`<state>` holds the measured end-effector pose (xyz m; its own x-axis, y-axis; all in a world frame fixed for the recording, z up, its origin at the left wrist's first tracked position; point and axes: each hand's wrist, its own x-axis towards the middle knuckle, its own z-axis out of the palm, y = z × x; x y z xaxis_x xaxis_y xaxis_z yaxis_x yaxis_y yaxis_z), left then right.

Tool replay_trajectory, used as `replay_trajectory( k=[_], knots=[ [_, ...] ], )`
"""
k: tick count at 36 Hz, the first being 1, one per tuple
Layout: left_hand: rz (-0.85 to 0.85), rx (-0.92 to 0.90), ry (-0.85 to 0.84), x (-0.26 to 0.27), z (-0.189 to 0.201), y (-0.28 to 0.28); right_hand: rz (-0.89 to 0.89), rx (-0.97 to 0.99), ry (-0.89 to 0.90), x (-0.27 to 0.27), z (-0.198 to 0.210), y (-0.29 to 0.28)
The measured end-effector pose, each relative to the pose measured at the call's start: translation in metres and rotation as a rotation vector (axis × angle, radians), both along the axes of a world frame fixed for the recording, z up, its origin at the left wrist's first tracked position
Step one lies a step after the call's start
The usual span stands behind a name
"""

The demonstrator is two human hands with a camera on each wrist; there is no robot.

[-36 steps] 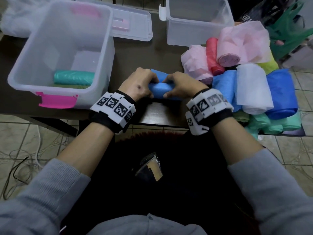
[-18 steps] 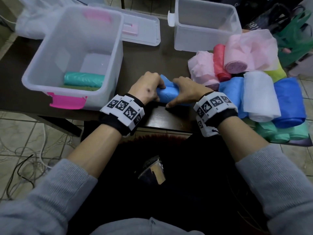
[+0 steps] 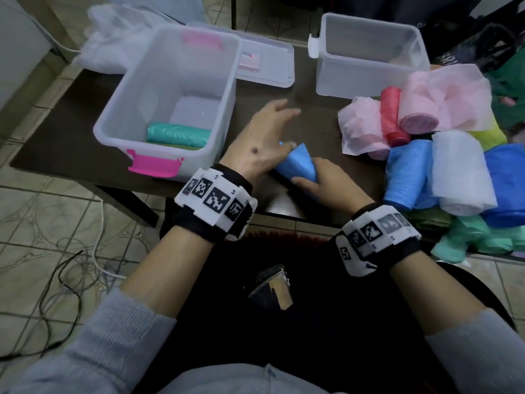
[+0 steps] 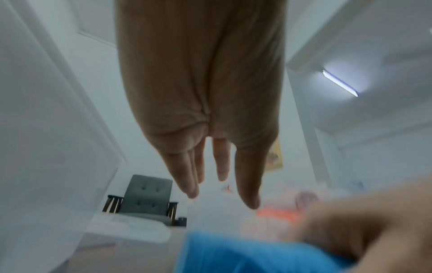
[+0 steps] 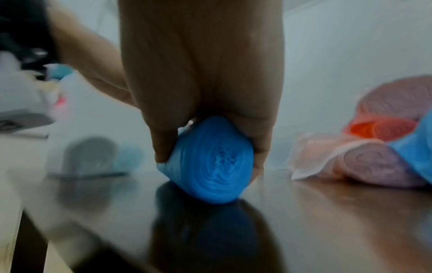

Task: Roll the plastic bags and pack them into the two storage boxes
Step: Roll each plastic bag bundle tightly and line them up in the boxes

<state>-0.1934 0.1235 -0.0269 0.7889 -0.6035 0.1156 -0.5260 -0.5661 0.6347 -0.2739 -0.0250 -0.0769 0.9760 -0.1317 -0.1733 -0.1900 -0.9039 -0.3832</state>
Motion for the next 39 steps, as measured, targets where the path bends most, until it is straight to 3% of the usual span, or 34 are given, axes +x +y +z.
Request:
replay_trajectory(
  k=[2, 5, 8, 11, 13, 15, 18, 21, 28, 32, 39],
  knots=[
    [0.085, -0.162, -0.082, 0.001, 0.021, 0.019, -0.072, 0.169, 0.042, 0.005, 0.003, 0.001],
    [0.281, -0.365, -0.179, 0.007, 0.050, 0.057, -0.216, 0.583, 0.090, 0.012, 0.009, 0.005],
    [0.562, -0.375, -0.238, 0.019, 0.055, 0.102, -0.300, 0.882, 0.097, 0.018, 0.021, 0.017],
    [0.829, -0.289, -0.182, 0.031, 0.040, 0.143, -0.309, 1.059, 0.083, 0.027, 0.039, 0.030],
    [0.925, -0.258, -0.079, 0.035, 0.026, 0.162, -0.288, 1.124, 0.069, 0.035, 0.052, 0.040],
    [0.978, -0.260, 0.159, 0.036, 0.012, 0.171, -0.247, 1.156, 0.059, 0.042, 0.065, 0.048],
    [0.953, -0.493, 0.425, 0.035, -0.003, 0.173, -0.141, 1.171, 0.039, 0.055, 0.084, 0.060],
    [0.959, -0.535, 0.413, 0.030, -0.004, 0.171, -0.009, 1.012, -0.063, 0.071, 0.100, 0.076],
    [0.937, -0.532, 0.202, 0.004, -0.017, 0.174, 0.304, 0.225, -0.401, 0.107, 0.117, 0.107],
    [0.931, -0.548, 0.148, -0.006, -0.020, 0.173, 0.383, -0.169, -0.467, 0.120, 0.123, 0.119],
    [0.953, -0.539, 0.064, -0.019, -0.025, 0.170, 0.368, -0.356, -0.413, 0.140, 0.127, 0.146]
  ],
)
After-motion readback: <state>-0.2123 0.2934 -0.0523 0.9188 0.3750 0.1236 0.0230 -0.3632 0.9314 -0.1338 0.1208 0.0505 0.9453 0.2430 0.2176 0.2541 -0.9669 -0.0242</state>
